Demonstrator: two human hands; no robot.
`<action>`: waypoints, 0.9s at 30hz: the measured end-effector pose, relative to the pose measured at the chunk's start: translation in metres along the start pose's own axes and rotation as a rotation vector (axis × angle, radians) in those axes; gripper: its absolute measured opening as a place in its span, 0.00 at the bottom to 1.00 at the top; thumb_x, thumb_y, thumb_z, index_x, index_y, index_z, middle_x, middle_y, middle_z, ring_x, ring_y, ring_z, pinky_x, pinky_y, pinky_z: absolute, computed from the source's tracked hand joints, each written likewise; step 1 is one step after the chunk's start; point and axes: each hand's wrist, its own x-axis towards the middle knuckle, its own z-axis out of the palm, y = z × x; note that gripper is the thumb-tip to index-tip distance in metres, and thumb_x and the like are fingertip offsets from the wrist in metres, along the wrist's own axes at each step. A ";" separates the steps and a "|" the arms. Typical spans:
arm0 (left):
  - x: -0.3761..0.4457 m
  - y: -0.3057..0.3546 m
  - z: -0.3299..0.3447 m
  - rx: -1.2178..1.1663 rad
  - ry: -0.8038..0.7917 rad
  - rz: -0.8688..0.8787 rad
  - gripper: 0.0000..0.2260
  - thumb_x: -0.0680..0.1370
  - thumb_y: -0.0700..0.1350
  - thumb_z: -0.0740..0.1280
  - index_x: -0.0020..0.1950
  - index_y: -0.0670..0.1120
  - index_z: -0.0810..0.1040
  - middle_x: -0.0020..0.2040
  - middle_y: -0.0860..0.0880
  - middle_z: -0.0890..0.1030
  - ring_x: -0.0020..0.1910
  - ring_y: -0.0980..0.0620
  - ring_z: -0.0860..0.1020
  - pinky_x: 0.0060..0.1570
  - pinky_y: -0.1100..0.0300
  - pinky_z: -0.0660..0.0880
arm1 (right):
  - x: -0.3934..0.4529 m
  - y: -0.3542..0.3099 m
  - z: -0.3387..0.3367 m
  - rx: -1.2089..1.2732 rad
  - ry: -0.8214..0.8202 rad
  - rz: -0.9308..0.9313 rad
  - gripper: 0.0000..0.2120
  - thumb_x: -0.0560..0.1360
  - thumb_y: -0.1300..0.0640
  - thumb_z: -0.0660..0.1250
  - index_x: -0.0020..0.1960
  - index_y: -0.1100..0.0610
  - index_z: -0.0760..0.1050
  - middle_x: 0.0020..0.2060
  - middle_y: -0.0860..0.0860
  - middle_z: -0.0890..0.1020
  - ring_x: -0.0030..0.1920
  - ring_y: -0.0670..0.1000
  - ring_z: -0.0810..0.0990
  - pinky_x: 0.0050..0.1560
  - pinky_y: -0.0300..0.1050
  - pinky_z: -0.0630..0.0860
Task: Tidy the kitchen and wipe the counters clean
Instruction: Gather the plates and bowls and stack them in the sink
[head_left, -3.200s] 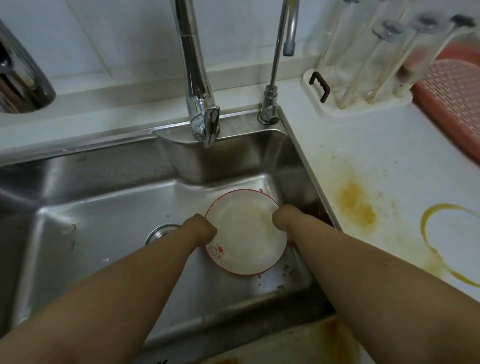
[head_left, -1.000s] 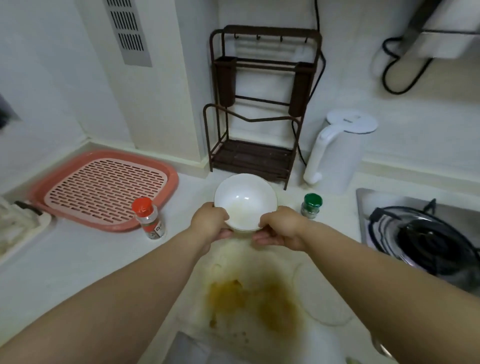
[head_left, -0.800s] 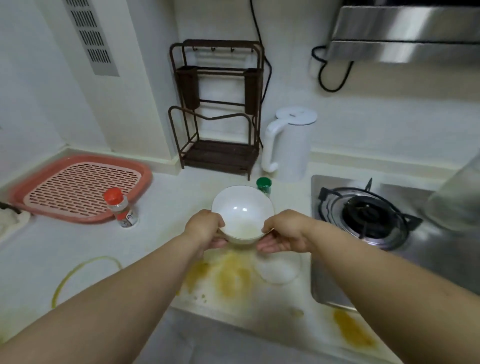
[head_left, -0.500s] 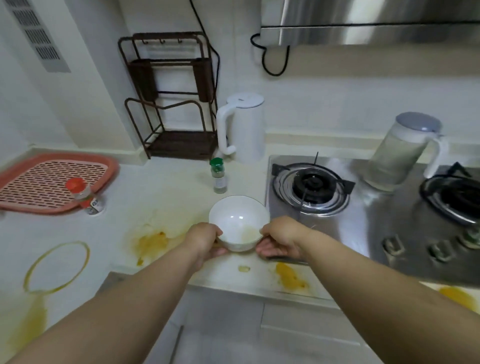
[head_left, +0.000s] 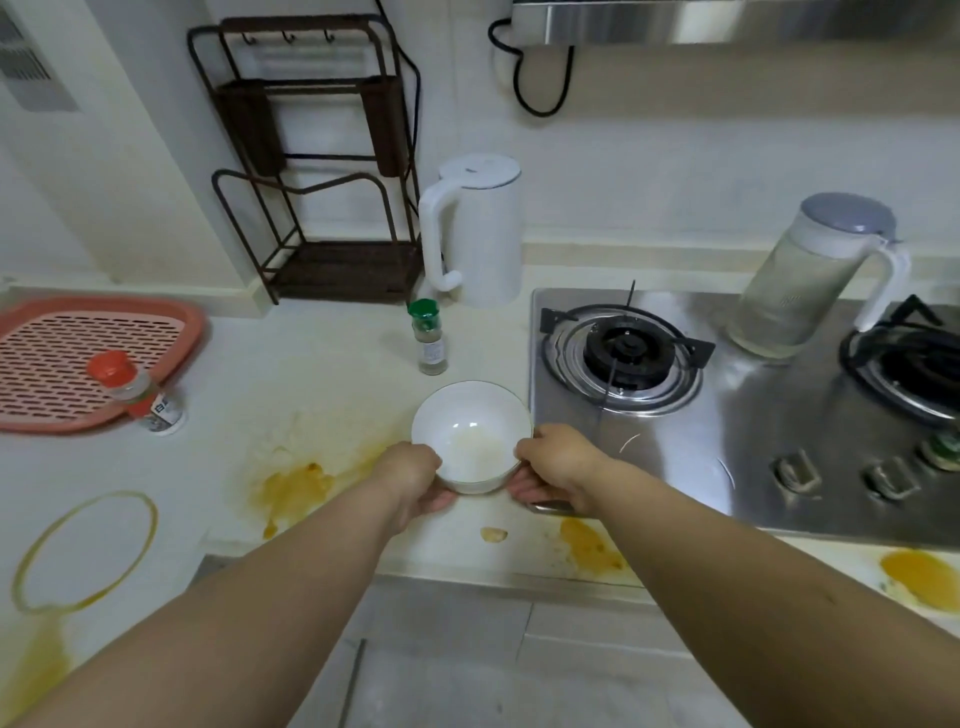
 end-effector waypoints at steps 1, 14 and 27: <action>0.002 0.003 0.000 0.066 0.035 0.006 0.08 0.79 0.36 0.57 0.57 0.38 0.70 0.43 0.40 0.76 0.39 0.44 0.77 0.42 0.53 0.78 | -0.002 -0.001 -0.001 -0.005 -0.005 0.009 0.08 0.78 0.62 0.58 0.54 0.64 0.71 0.36 0.61 0.81 0.32 0.55 0.81 0.36 0.45 0.82; -0.058 0.083 0.121 0.653 -0.019 0.611 0.11 0.76 0.38 0.59 0.51 0.39 0.80 0.54 0.39 0.81 0.55 0.40 0.78 0.55 0.54 0.76 | -0.099 -0.004 -0.117 0.091 0.248 -0.043 0.05 0.80 0.61 0.60 0.47 0.62 0.71 0.33 0.58 0.74 0.28 0.52 0.75 0.27 0.38 0.71; -0.235 0.064 0.385 0.743 -0.628 0.862 0.09 0.75 0.35 0.60 0.37 0.44 0.75 0.36 0.46 0.72 0.37 0.47 0.71 0.39 0.57 0.68 | -0.292 0.117 -0.337 0.306 0.768 -0.005 0.04 0.79 0.60 0.61 0.49 0.61 0.73 0.36 0.57 0.76 0.30 0.51 0.77 0.31 0.39 0.75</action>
